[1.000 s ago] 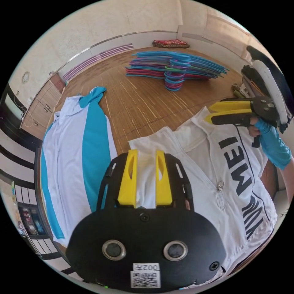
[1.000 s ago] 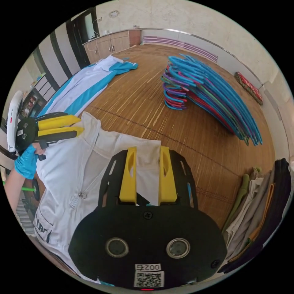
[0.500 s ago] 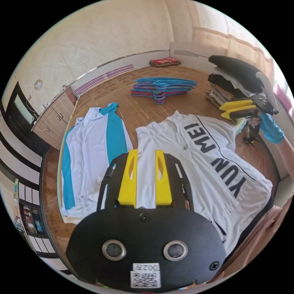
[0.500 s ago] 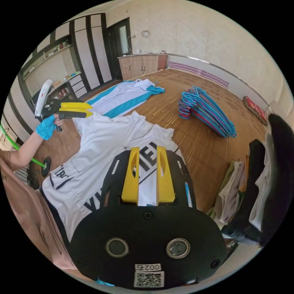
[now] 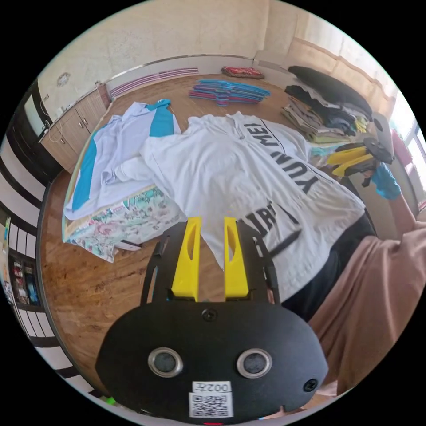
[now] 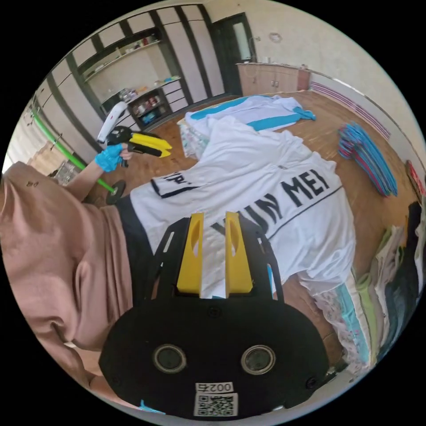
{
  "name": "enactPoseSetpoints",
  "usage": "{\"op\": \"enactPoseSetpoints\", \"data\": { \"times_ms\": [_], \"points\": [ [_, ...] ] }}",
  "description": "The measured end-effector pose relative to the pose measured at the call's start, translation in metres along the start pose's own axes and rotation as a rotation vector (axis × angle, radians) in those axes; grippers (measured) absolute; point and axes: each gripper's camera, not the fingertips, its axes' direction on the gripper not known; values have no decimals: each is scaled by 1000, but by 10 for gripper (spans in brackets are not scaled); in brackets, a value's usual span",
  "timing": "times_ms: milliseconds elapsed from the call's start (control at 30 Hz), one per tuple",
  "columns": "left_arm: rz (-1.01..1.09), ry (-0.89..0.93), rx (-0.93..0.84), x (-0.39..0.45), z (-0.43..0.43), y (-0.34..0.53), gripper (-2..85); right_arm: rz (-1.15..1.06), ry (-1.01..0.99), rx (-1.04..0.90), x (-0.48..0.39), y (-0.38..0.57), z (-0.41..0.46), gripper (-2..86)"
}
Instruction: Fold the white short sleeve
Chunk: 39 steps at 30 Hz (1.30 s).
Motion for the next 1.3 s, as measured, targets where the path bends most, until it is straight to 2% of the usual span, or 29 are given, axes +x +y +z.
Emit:
{"op": "enactPoseSetpoints", "data": {
  "times_ms": [200,533,833,1100,1300],
  "points": [
    [100,112,-37,6,-25,57,41,-167,-131,-22,-107,-9,21,85],
    [282,288,14,25,-46,97,40,-360,-82,-198,-219,-37,82,76],
    [307,291,21,18,-53,109,-8,-344,-112,-219,-238,-42,89,3],
    [341,288,-5,13,-62,121,-9,-363,-132,-239,-244,-47,90,7],
    [299,203,28,-9,-80,125,15,-317,-78,-99,-209,-59,53,29]
  ]
}}
